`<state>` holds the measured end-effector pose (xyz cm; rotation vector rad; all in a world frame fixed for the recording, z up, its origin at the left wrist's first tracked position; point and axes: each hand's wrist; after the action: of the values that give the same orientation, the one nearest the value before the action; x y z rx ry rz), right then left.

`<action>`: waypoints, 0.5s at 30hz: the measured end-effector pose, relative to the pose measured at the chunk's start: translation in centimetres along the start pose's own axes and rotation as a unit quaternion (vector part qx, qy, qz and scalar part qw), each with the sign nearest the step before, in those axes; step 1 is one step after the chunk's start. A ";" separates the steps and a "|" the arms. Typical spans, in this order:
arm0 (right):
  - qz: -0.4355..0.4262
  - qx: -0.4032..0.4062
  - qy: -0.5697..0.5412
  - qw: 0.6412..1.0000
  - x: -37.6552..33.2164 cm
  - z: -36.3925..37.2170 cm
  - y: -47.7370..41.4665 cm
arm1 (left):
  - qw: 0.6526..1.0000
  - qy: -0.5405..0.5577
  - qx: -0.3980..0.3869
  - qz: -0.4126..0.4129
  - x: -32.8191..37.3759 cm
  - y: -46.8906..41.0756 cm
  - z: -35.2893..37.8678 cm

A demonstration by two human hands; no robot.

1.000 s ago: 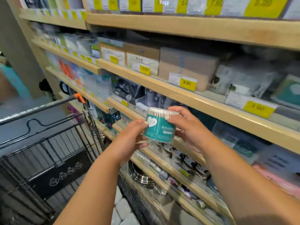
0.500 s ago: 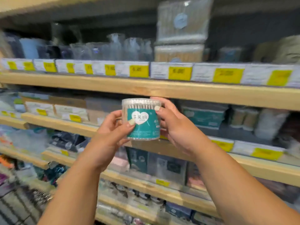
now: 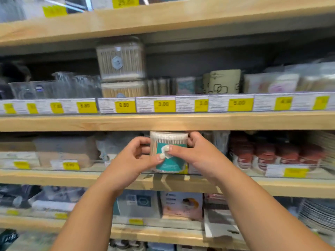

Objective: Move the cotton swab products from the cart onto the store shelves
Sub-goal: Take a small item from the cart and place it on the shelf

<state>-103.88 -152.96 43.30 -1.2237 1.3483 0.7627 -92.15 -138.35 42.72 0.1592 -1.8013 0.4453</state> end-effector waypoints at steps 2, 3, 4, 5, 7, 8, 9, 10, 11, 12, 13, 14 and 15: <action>0.009 0.029 -0.007 1.000 -0.5 -0.8 1.1 | 1.000 -0.010 -0.017 -0.006 0.5 -0.4 0.8; 0.011 0.041 -0.001 0.999 -0.7 -1.2 1.6 | 0.999 -0.019 -0.026 -0.010 0.6 -0.6 1.2; 0.012 0.053 0.007 0.999 -0.8 -1.5 2.1 | 0.999 -0.027 -0.035 -0.014 0.9 -0.7 1.5; 0.015 0.065 0.022 0.998 -1.0 -1.8 2.7 | 0.998 -0.034 -0.043 -0.017 1.1 -0.8 1.9; 0.023 0.097 0.063 0.993 -1.5 -2.4 3.9 | 0.997 -0.047 -0.060 -0.019 1.7 -0.9 2.7; 0.022 0.112 0.083 0.990 -2.0 -2.6 4.6 | 0.996 -0.053 -0.068 -0.018 2.1 -0.9 3.1; 0.017 0.121 0.101 0.987 -2.4 -2.8 5.2 | 0.995 -0.056 -0.077 -0.015 2.5 -0.9 3.5; 0.015 0.128 0.118 0.985 -2.9 -2.9 5.8 | 0.995 -0.060 -0.083 -0.012 2.9 -0.9 3.9; 0.011 0.135 0.131 0.982 -3.4 -3.0 6.4 | 0.994 -0.065 -0.088 -0.007 3.2 -0.9 4.1; 0.004 0.143 0.140 0.980 -4.0 -3.1 7.1 | 0.993 -0.074 -0.091 -0.002 3.6 -0.9 4.3; -0.005 0.149 0.148 0.978 -4.4 -3.2 7.5 | 0.992 -0.078 -0.096 0.004 3.9 -0.9 4.5; -0.015 0.154 0.155 0.976 -5.0 -3.3 7.9 | 0.992 -0.081 -0.101 0.014 4.3 -0.9 4.6; -0.028 0.156 0.158 0.975 -5.4 -3.3 8.2 | 0.991 -0.083 -0.105 0.023 4.8 -0.8 4.8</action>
<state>-113.42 -152.72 47.44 -1.1535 1.6155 0.3052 -97.54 -140.32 46.40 0.0068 -2.0060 0.2783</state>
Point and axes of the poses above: each hand's wrist, its own y-axis away from the middle knuckle, its own z-axis out of the palm, x = y × z, and after that the axes turned 15 degrees about -x, right-handed
